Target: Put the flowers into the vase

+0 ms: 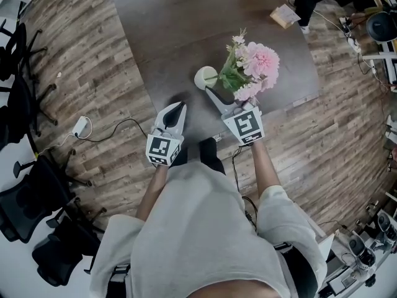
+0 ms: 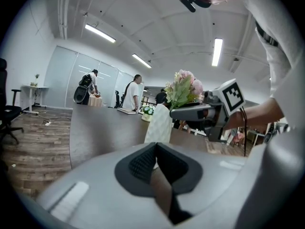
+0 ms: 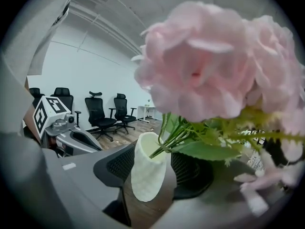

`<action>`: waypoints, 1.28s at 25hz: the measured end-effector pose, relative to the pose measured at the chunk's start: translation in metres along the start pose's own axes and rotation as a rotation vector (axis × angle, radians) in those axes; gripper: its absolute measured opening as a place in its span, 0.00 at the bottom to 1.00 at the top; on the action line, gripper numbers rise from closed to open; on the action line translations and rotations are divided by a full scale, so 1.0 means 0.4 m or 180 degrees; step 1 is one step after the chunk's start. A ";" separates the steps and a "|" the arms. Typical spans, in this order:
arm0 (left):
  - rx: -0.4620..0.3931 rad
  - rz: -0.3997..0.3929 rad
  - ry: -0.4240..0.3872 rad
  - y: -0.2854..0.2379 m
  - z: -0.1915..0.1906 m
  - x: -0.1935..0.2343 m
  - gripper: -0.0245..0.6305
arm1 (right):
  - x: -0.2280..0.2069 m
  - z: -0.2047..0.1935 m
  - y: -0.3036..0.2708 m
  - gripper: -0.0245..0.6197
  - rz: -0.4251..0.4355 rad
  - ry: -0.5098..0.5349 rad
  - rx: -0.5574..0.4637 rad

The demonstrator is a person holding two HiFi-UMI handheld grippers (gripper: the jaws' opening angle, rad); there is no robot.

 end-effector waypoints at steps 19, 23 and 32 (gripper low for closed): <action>-0.0091 0.0020 0.0072 0.009 0.009 0.023 0.05 | 0.034 -0.055 -0.043 0.46 0.0118 0.0035 0.0391; -0.0092 0.0012 0.0092 0.007 0.007 0.022 0.05 | 0.029 -0.064 -0.039 0.48 0.0026 -0.0047 0.0431; -0.0095 0.0012 0.0114 0.008 0.010 0.037 0.05 | 0.033 -0.087 -0.061 0.53 -0.0014 -0.0296 0.0509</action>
Point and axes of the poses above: the fingertips, and each gripper's own axes: y backward along the fingers, x to its left, z out of its top, the point moved 1 cm from there along y, backward along the fingers, and after that the axes turned 14 degrees about y, right-handed, at the moved point
